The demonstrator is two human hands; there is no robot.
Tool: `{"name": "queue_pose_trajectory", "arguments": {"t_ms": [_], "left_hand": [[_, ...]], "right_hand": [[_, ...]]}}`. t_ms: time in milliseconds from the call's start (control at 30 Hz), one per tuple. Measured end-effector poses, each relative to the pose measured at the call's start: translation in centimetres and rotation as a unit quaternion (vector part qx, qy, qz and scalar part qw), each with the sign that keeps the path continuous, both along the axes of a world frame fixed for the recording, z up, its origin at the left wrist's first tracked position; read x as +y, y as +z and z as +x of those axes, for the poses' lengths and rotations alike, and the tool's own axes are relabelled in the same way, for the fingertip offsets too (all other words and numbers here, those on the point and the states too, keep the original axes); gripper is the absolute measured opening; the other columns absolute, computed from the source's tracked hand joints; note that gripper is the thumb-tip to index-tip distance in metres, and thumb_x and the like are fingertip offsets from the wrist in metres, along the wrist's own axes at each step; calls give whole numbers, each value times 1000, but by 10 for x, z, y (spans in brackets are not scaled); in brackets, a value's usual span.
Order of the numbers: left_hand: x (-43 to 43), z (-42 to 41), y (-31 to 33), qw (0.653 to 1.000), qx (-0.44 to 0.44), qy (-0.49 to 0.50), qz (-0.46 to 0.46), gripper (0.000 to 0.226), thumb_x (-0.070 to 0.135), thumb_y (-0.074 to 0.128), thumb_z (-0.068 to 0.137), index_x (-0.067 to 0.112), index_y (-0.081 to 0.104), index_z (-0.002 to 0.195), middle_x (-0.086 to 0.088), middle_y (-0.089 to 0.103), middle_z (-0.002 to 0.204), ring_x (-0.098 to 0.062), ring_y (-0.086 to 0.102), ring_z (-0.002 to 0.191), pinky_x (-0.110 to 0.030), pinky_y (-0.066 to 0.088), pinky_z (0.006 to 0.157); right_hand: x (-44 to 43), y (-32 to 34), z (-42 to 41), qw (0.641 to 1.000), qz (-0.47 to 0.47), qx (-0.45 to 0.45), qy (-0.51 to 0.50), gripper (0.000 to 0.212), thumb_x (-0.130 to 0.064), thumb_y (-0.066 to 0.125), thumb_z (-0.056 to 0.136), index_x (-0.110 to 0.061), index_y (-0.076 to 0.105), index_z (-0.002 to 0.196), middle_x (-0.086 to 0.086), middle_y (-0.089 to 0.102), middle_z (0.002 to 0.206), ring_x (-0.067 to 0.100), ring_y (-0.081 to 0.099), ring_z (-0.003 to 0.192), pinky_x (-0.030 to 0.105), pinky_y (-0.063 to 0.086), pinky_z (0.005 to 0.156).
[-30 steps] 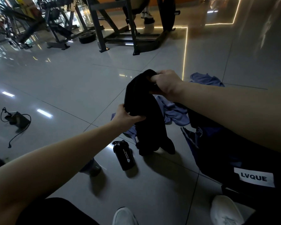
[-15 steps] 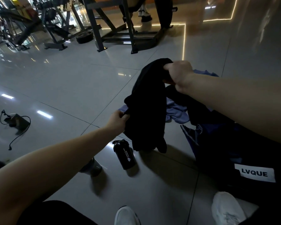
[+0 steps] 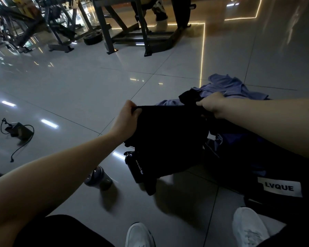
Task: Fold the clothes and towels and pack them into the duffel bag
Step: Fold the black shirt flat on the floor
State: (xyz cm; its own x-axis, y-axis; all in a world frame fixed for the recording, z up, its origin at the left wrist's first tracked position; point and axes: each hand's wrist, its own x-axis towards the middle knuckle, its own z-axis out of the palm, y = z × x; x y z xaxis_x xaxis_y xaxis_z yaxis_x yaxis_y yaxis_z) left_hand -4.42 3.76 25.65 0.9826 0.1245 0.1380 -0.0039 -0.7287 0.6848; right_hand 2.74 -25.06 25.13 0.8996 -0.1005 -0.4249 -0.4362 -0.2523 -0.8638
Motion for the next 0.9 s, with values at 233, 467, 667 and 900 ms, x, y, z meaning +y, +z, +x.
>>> {"name": "queue_pose_trajectory", "arguments": {"t_ms": [233,467,667,900], "left_hand": [[-14,0,13,990,-59,-89,90,3,32,60,95,31,57,94,7,69,90,-16,66,82,-44,56,76],[-36,-2,3,982,-11,-179,66,11,15,67,90,23,62,96,6,66,90,-15,64,83,-32,51,75],[-36,-2,-6,995,6,-95,3,28,25,79,83,17,57,100,6,63,89,-7,61,81,-16,44,68],[-15,-7,-22,964,212,-150,-51,13,20,79,82,18,70,91,-1,71,87,-17,69,83,-43,57,88]], "right_hand": [[14,-6,-11,969,-188,41,157,17,-9,69,91,0,55,90,22,60,91,34,65,79,43,60,67],[61,13,-23,904,-76,-141,397,94,-9,80,79,-15,26,155,-2,54,136,14,52,127,32,48,105],[75,10,-27,865,-155,-199,434,35,-18,79,83,-16,69,117,-4,69,105,5,65,94,16,53,80],[68,5,-25,904,-128,-197,358,20,-17,77,86,-7,74,102,8,73,99,18,67,87,27,55,81]]}}
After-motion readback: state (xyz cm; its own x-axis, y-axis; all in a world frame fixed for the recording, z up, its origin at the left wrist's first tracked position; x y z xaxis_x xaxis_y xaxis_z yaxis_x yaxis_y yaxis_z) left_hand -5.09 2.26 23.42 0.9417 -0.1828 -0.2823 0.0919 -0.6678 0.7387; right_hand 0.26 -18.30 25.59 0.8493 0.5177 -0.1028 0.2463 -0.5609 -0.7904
